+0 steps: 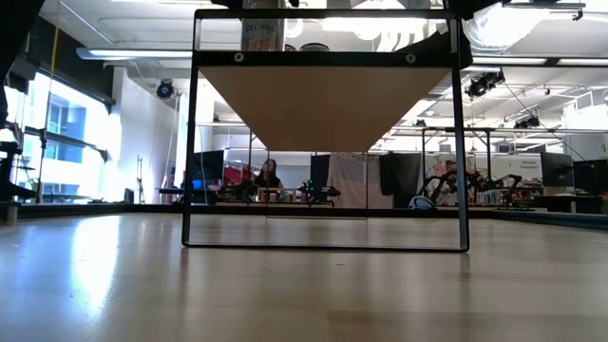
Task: Place canned beverage on shelf
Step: Put the left white yellow soda can on the shelf
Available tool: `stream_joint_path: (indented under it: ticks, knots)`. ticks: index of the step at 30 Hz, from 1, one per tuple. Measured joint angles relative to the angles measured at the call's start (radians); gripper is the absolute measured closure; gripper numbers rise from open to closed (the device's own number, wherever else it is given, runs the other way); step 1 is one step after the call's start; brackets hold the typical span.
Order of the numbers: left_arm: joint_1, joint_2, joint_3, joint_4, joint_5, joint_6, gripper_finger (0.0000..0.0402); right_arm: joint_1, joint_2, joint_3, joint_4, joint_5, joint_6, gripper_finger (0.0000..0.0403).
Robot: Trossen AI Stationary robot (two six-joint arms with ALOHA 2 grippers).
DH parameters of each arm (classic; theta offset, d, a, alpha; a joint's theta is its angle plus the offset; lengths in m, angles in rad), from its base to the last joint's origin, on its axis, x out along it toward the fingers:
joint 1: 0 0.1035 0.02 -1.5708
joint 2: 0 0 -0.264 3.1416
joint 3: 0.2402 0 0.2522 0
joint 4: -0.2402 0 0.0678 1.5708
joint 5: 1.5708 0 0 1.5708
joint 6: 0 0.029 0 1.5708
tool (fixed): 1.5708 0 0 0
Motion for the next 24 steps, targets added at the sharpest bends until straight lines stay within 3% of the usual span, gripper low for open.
stream_joint_path:
  ticks: [4,15,24]
  knots:
    - [0.000,-0.003,0.000,0.000,0.001,-0.005,0.0058,0.000,0.000,0.000,0.000,0.000,0.000,0.0006]
    - [0.000,-0.003,0.000,0.002,0.040,0.002,0.0178,0.000,0.000,0.000,0.000,0.000,0.000,0.0006]
    - [0.000,-0.003,0.001,0.002,0.040,0.012,0.0178,0.000,0.000,0.000,0.000,0.000,0.007,0.0006]
